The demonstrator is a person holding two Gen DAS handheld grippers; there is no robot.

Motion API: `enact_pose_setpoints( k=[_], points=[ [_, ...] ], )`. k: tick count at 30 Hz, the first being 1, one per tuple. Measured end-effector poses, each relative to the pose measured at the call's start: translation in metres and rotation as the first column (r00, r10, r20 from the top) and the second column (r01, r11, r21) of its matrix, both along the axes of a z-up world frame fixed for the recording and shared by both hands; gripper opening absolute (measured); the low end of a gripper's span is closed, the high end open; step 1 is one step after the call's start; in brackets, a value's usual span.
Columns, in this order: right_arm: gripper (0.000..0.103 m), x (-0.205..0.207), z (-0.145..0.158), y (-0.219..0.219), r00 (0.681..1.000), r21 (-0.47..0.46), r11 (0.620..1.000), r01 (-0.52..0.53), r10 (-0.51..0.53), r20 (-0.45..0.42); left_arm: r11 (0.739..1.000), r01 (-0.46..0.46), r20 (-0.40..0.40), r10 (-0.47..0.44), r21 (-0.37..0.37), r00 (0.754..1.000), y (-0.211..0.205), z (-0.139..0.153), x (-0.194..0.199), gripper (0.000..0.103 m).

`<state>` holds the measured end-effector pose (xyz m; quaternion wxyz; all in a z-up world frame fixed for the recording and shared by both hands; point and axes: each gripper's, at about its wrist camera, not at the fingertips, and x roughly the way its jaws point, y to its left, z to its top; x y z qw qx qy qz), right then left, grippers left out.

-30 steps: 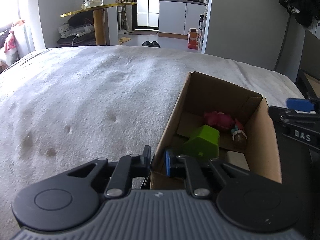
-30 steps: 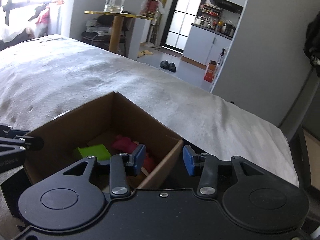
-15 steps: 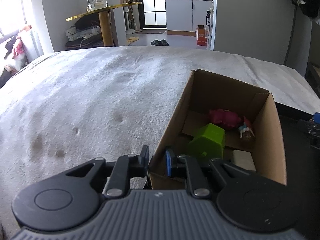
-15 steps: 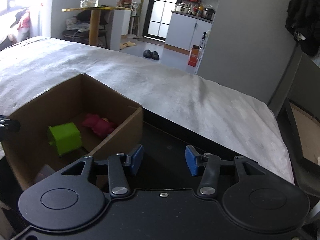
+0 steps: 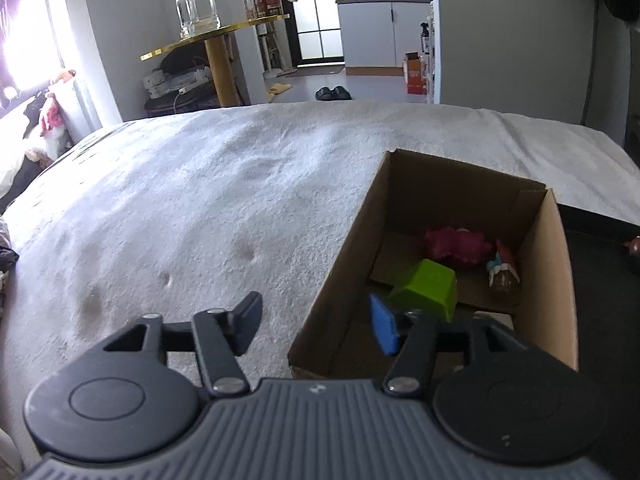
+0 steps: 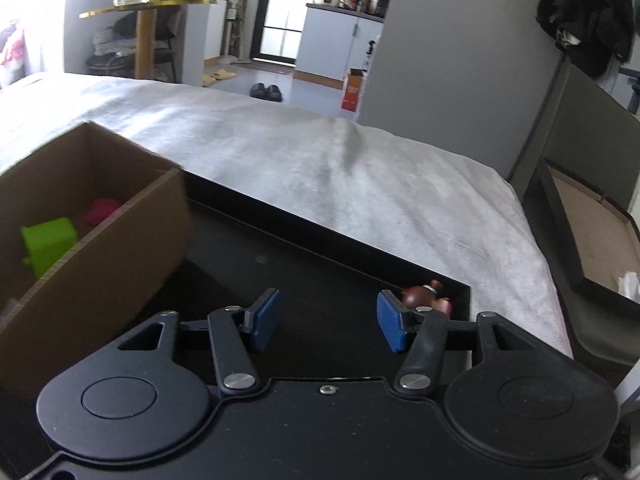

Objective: Organize rigid objects
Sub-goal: 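Move the right gripper to the brown-haired doll figure and close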

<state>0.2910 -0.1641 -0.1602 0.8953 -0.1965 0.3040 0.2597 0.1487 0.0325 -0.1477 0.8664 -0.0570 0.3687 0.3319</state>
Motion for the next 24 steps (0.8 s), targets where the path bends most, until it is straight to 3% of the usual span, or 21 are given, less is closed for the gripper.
enact_pose_setpoints(
  k=[2,5,9,17,24],
  points=[
    [0.056,0.01,-0.004,-0.005,0.999,0.011,0.999,0.031,-0.031,-0.016,1.0,0.004,0.002,-0.004,-0.029,1.0,0.002,0.0,0.002,0.075],
    [0.061,0.024,-0.01,-0.014,0.997,0.032,0.997,0.072,-0.071,-0.044,0.998,0.005,0.012,-0.004,-0.065,1.0,0.004,0.001,0.003,0.086],
    [0.072,0.034,-0.018,-0.022,0.993,0.033,0.993,0.11,-0.109,-0.033,0.999,-0.004,0.006,0.004,-0.047,1.0,0.0,0.001,0.006,0.091],
    [0.072,0.054,-0.035,-0.026,0.992,0.015,0.992,0.121,-0.121,-0.036,1.0,-0.019,-0.006,0.019,0.007,1.0,-0.007,0.006,0.009,0.1],
    [0.072,0.074,-0.047,-0.028,0.987,0.008,0.988,0.155,-0.154,-0.049,1.0,-0.022,-0.025,0.022,0.013,0.999,-0.007,0.002,0.012,0.101]
  ],
)
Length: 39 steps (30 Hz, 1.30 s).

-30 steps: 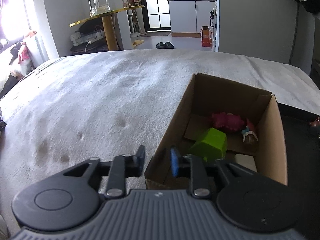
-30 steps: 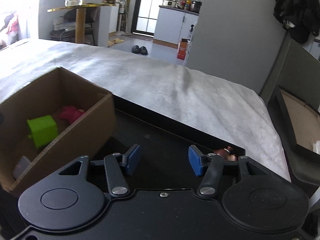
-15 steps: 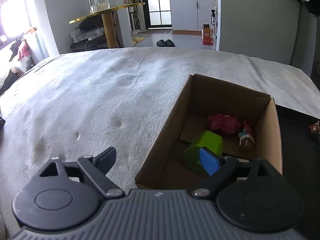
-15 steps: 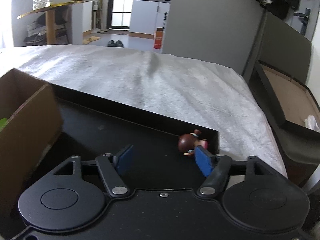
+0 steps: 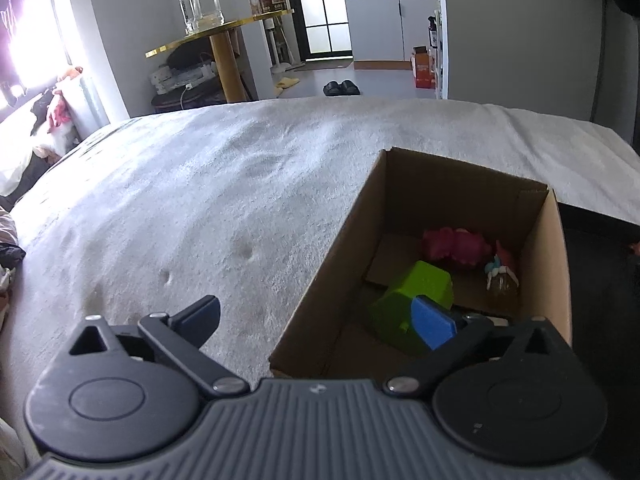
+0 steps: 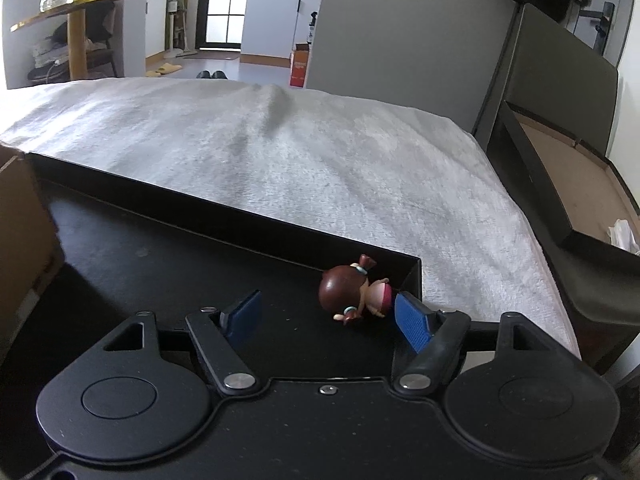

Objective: Organize rigid objects
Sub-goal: 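Move the right gripper to the brown-haired doll figure and close, then carry the doll figure with the right gripper and release it into the box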

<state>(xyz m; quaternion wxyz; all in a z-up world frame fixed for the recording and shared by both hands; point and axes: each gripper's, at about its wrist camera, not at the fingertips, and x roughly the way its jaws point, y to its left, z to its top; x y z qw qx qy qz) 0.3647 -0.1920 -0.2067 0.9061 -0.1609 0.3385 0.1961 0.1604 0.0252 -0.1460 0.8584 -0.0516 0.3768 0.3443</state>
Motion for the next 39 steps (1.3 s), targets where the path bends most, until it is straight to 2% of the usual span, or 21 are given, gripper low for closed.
enact_pose_setpoints(
  k=[7,9,10,12,14,15,17,19,25,27,29,30,32,34,39],
  points=[
    [0.067,0.008,-0.011,-0.002,1.0,-0.006,1.0,0.015,-0.015,-0.022,1.0,-0.012,-0.002,0.012,0.016,1.0,-0.001,0.002,0.001,0.101],
    [0.057,0.009,-0.014,-0.001,1.0,-0.016,1.0,0.007,-0.007,-0.019,1.0,-0.012,-0.004,0.012,0.02,1.0,0.0,0.002,0.001,0.101],
    [0.038,0.009,-0.014,-0.001,1.0,-0.014,1.0,0.008,-0.008,-0.016,1.0,-0.013,-0.005,0.014,0.02,1.0,0.0,0.002,0.001,0.101],
    [0.039,0.01,-0.011,-0.002,1.0,-0.006,1.0,0.008,-0.008,-0.03,1.0,-0.02,-0.005,0.02,0.02,1.0,0.001,0.002,0.001,0.101],
    [0.032,0.007,-0.009,-0.003,1.0,-0.008,1.0,0.002,-0.002,-0.029,1.0,-0.022,-0.004,0.022,0.021,1.0,0.001,0.003,0.001,0.101],
    [0.027,0.005,-0.008,-0.003,1.0,-0.011,1.0,-0.004,0.003,-0.029,1.0,-0.02,-0.003,0.02,0.023,1.0,0.0,0.003,0.001,0.101],
    [0.009,-0.001,-0.006,-0.003,0.999,-0.012,1.0,-0.012,0.011,-0.03,1.0,-0.017,0.001,0.017,0.021,1.0,0.0,0.003,0.0,0.101],
    [0.006,-0.006,-0.005,-0.003,0.999,-0.01,1.0,-0.015,0.015,-0.035,1.0,-0.018,0.005,0.017,0.018,1.0,0.0,0.004,-0.001,0.101],
    [0.01,-0.007,-0.001,-0.005,0.999,0.006,1.0,0.006,-0.006,-0.037,1.0,-0.016,0.019,0.016,0.008,1.0,0.002,0.006,-0.005,0.101],
    [0.02,-0.005,-0.001,-0.007,0.999,0.016,1.0,0.013,-0.012,-0.042,1.0,-0.02,0.023,0.02,0.004,1.0,0.003,0.005,-0.006,0.101],
    [0.039,-0.003,-0.004,-0.007,0.999,0.009,1.0,0.014,-0.013,-0.046,1.0,-0.022,0.025,0.022,0.0,0.999,0.004,0.005,-0.006,0.101],
    [0.044,-0.003,-0.004,-0.006,0.999,0.01,1.0,0.012,-0.011,-0.045,1.0,-0.023,0.024,0.023,-0.001,0.999,0.005,0.004,-0.005,0.101],
    [0.063,-0.003,-0.004,-0.006,0.999,0.02,1.0,0.011,-0.01,-0.036,1.0,-0.023,0.024,0.023,-0.003,0.999,0.005,0.003,-0.005,0.101],
    [0.067,-0.003,-0.003,-0.004,1.0,0.034,0.999,0.014,-0.013,-0.028,1.0,-0.021,0.023,0.021,-0.003,1.0,0.005,0.003,-0.004,0.101],
    [0.067,0.002,-0.005,0.005,0.999,0.057,0.998,-0.008,0.01,-0.046,1.0,-0.023,0.023,0.023,-0.006,0.999,0.007,0.002,-0.005,0.101]
  ],
)
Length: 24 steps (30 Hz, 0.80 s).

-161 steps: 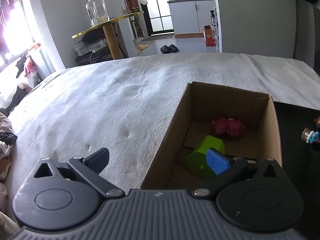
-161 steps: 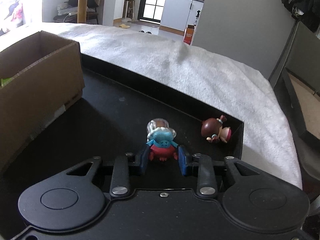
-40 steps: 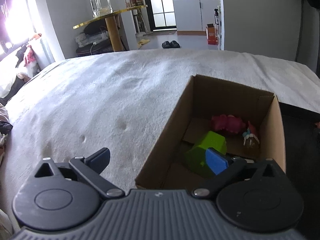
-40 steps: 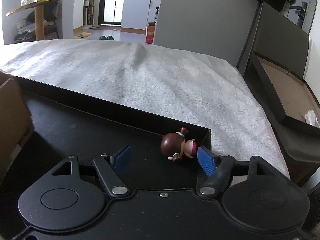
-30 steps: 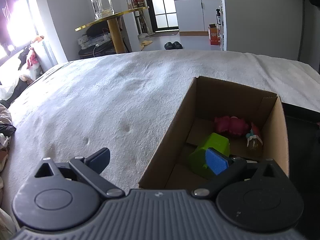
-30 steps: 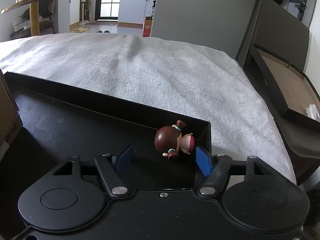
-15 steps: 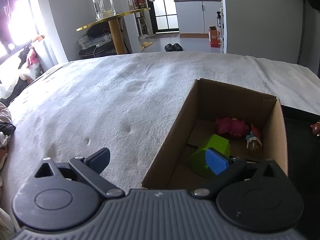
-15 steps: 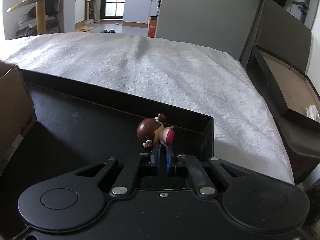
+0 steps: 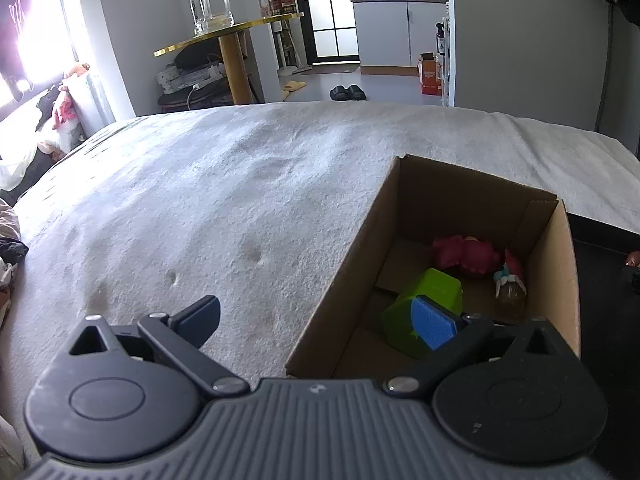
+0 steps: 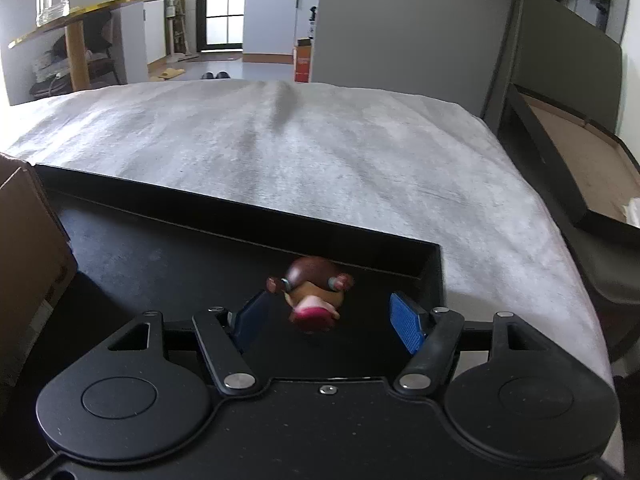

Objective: Organize rigid objects
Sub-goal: 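Carry the doll figure with the right gripper and release it into the box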

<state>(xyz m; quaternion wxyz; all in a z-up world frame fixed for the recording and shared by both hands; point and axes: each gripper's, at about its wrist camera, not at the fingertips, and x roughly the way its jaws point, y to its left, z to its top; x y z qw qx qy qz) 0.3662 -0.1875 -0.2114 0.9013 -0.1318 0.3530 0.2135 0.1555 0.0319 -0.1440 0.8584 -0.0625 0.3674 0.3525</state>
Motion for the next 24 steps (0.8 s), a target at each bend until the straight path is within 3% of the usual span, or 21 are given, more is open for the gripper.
enact_pose_setpoints(
  k=[3,4,5,6,24],
  points=[
    [0.061,0.001,-0.003,0.007,0.999,-0.001,0.999,-0.033,0.033,0.004,1.0,-0.003,0.001,0.003,-0.003,1.0,0.001,0.0,-0.001,0.101],
    [0.04,0.002,-0.004,0.008,0.999,-0.004,0.999,-0.038,0.038,-0.002,1.0,-0.003,0.002,0.003,-0.002,1.0,0.001,0.0,-0.001,0.101],
    [0.039,0.002,-0.005,0.009,0.999,-0.008,0.999,-0.039,0.039,-0.014,1.0,-0.003,0.002,0.003,-0.002,1.0,0.0,0.0,-0.001,0.101],
    [0.029,0.001,-0.004,0.009,0.999,-0.009,0.999,-0.037,0.037,-0.02,1.0,-0.003,0.003,0.003,-0.002,1.0,0.001,0.0,-0.001,0.101],
    [0.03,-0.057,0.05,0.023,0.991,-0.026,0.994,-0.11,0.111,0.07,0.999,0.035,0.013,-0.035,-0.009,0.999,0.0,0.001,-0.008,0.101]
  ],
)
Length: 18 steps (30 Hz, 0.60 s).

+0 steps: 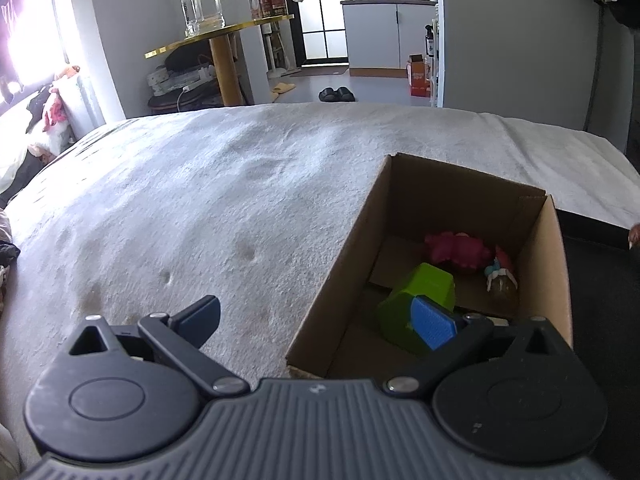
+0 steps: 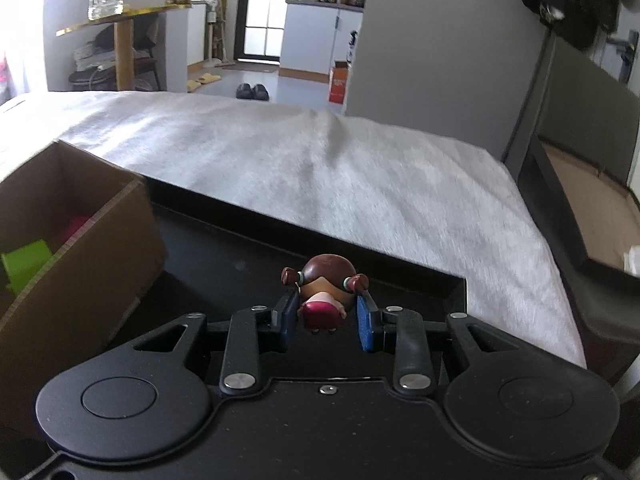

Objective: Organize rigid objects
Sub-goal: 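Carry the doll figure with the right gripper and release it into the box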

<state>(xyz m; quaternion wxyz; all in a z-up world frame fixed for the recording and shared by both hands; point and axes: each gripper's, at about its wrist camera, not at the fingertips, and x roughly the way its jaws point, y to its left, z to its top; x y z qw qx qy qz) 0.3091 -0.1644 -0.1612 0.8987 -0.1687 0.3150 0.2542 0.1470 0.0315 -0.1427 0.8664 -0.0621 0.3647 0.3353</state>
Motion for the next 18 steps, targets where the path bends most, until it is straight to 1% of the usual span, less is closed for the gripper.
enact_pose_setpoints(
  k=[6,9,13,15,17,18],
  points=[
    [0.03,-0.014,0.018,0.02,0.997,0.003,0.998,-0.064,0.064,0.044,1.0,-0.003,-0.005,0.003,0.009,1.0,0.002,-0.001,-0.001,0.1],
    [0.03,-0.022,0.023,0.032,0.992,-0.003,0.994,-0.107,0.107,0.066,1.0,-0.001,-0.002,0.001,-0.007,1.0,0.004,-0.002,-0.002,0.098],
    [0.03,-0.028,0.03,0.044,0.985,-0.003,0.989,-0.148,0.148,0.09,1.0,0.004,0.008,-0.004,-0.021,1.0,0.007,-0.003,-0.007,0.098],
    [0.03,-0.031,0.033,0.049,0.981,-0.002,0.986,-0.167,0.167,0.096,1.0,0.009,0.014,-0.008,-0.028,1.0,0.008,-0.003,-0.009,0.096],
    [0.03,-0.034,0.037,0.054,0.977,0.0,0.982,-0.189,0.188,0.101,0.999,0.015,0.02,-0.014,-0.045,1.0,0.009,-0.004,-0.01,0.089],
    [0.03,-0.037,0.039,0.057,0.974,0.0,0.979,-0.202,0.201,0.107,0.998,0.019,0.022,-0.018,-0.052,1.0,0.01,-0.004,-0.01,0.088]
  ],
)
